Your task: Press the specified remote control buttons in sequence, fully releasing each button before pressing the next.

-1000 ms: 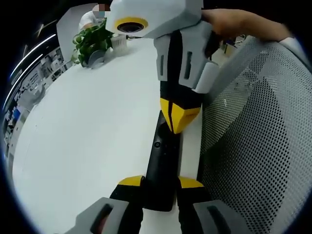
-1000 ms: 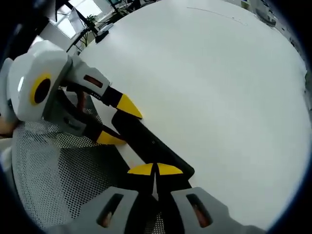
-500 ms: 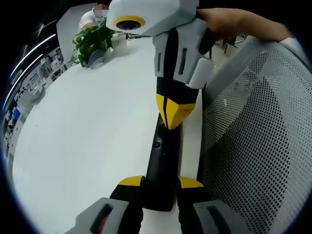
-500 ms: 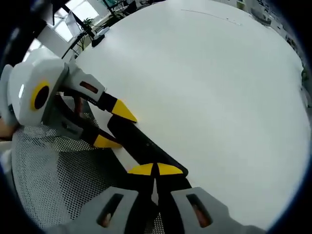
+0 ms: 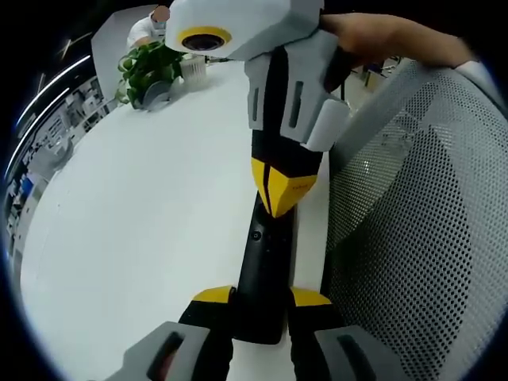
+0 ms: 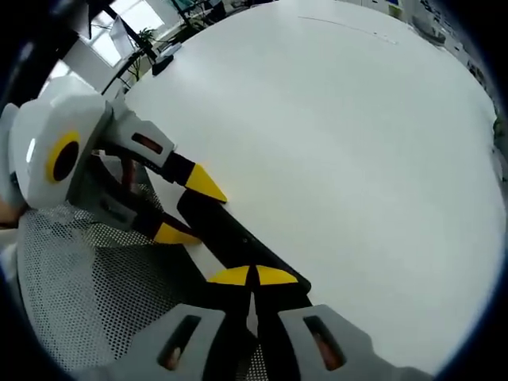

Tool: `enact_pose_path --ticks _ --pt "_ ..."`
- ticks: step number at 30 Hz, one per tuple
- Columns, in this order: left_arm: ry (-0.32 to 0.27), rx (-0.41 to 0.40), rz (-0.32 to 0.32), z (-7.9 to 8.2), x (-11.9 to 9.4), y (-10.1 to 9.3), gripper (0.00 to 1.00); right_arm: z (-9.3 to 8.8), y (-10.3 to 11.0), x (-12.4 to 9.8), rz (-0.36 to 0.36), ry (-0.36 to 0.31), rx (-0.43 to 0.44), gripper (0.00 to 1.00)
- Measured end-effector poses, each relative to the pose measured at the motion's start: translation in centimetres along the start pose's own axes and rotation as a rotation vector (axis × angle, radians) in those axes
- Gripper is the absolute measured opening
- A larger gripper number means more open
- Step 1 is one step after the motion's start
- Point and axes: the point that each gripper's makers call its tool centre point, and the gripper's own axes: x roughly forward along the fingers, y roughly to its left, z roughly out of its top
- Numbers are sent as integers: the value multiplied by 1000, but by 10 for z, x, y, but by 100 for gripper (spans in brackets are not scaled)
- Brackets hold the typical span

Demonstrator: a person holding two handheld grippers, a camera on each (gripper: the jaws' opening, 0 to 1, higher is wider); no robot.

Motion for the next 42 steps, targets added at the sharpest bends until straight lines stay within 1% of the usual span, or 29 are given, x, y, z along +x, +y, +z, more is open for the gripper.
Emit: enact_pose_path --ticks 3,7,15,20,23,24,27,28,31,34,39,42 --pt "0 -2 0 0 0 0 26 0 0 1 -8 1 -15 0" --pt "1 -5 -1 0 0 0 26 1 -2 1 -4 -7 10 0" --pt "4 2 -3 0 1 1 26 0 -1 1 5 -1 12 0" --pt "5 -1 -7 0 1 1 25 0 -1 0 16 -17 26 0" --pt "4 2 -10 0 1 1 25 1 0 0 13 -8 14 0" --pt "4 4 -9 0 1 1 25 1 -1 1 13 -4 22 0" --pt "0 4 -10 0 0 1 25 1 1 1 39 -9 37 0" --pt "0 5 -10 0 1 1 25 2 2 0 50 -10 48 0" --pt "1 7 -10 1 1 1 25 7 1 -3 41 -22 51 0" --pt "1 15 -11 1 0 1 25 12 2 -4 49 -42 60 0" --pt "2 22 -12 1 1 1 25 14 0 0 47 -29 59 0" --pt "3 24 -13 1 1 0 25 16 2 1 65 -26 73 0"
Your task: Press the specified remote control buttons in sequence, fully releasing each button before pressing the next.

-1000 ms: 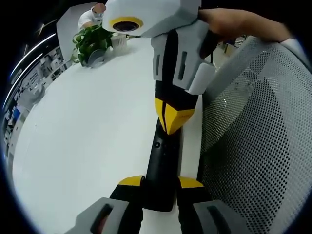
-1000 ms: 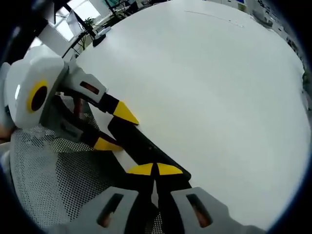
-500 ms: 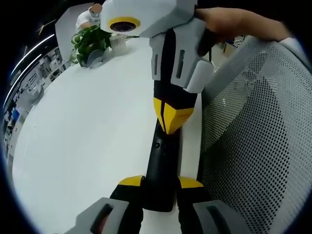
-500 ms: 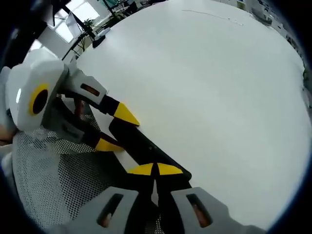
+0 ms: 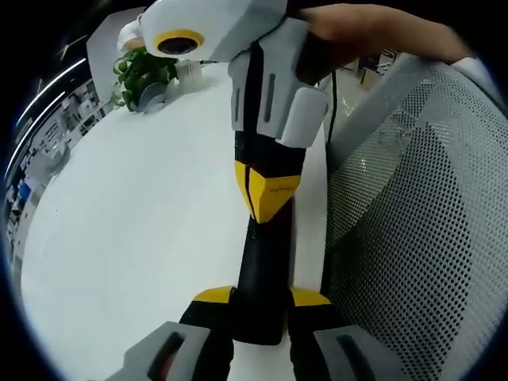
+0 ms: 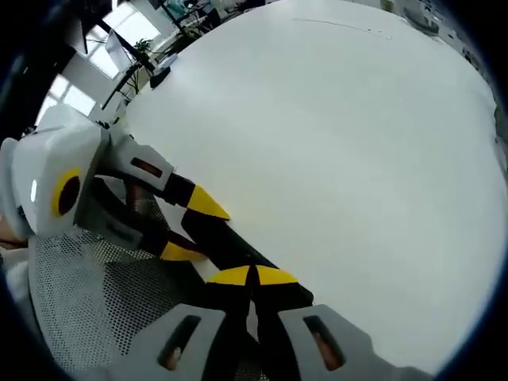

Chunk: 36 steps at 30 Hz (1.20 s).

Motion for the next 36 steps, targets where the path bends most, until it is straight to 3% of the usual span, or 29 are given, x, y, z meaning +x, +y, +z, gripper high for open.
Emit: enact_pose_path --ticks 20,36 --pt "-4 -14 7 0 0 0 25 7 3 10 12 95 15 0" --pt "-1 -31 4 0 0 1 24 8 2 15 -37 189 36 0"
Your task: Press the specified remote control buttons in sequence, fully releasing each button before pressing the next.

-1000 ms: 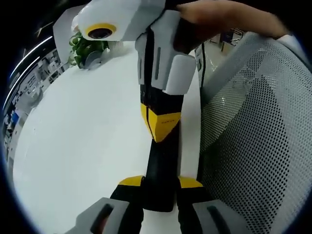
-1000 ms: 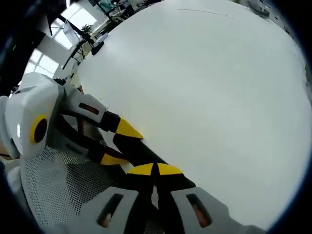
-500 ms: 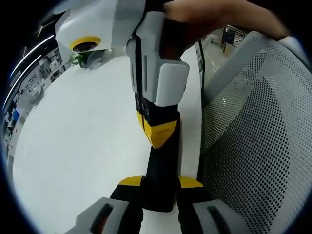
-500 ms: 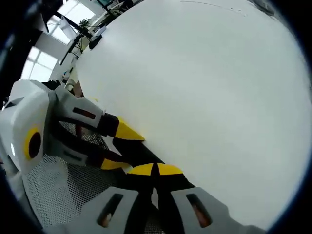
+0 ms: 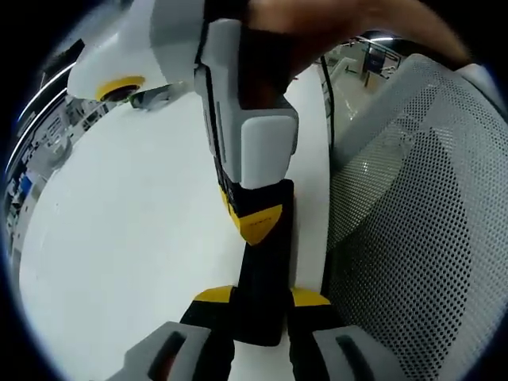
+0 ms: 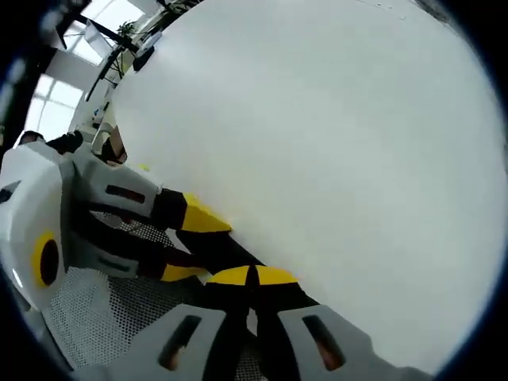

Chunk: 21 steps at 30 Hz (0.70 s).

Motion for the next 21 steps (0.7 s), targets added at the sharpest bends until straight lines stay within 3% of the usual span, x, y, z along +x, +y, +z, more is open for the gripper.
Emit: enact_pose_path --ticks 4,14,21 --pt "1 -1 0 0 0 0 24 0 -2 0 -12 -3 -13 0" --pt "-3 9 -1 0 0 0 24 -1 -2 -2 19 -93 -2 0" --pt "-8 14 -2 1 0 0 24 -6 2 -6 13 -92 -19 0"
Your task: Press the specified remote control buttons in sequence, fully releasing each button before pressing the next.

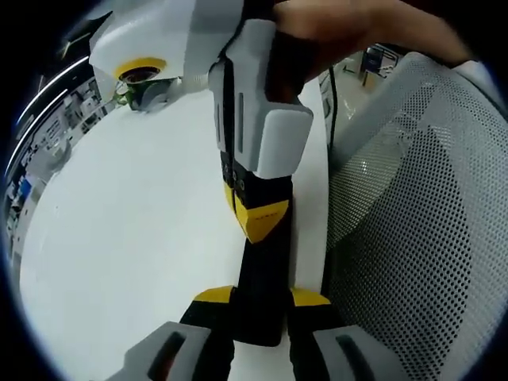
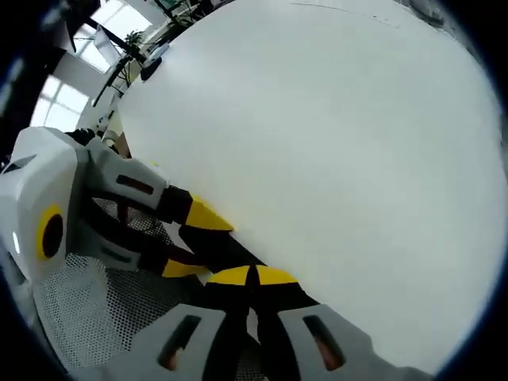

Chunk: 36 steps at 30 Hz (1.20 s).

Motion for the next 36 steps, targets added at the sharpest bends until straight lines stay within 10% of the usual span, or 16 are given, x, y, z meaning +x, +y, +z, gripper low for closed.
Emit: enact_pose_path --ticks 36 --pt "-2 3 -2 0 0 0 25 -5 7 1 -34 -4 -62 0"
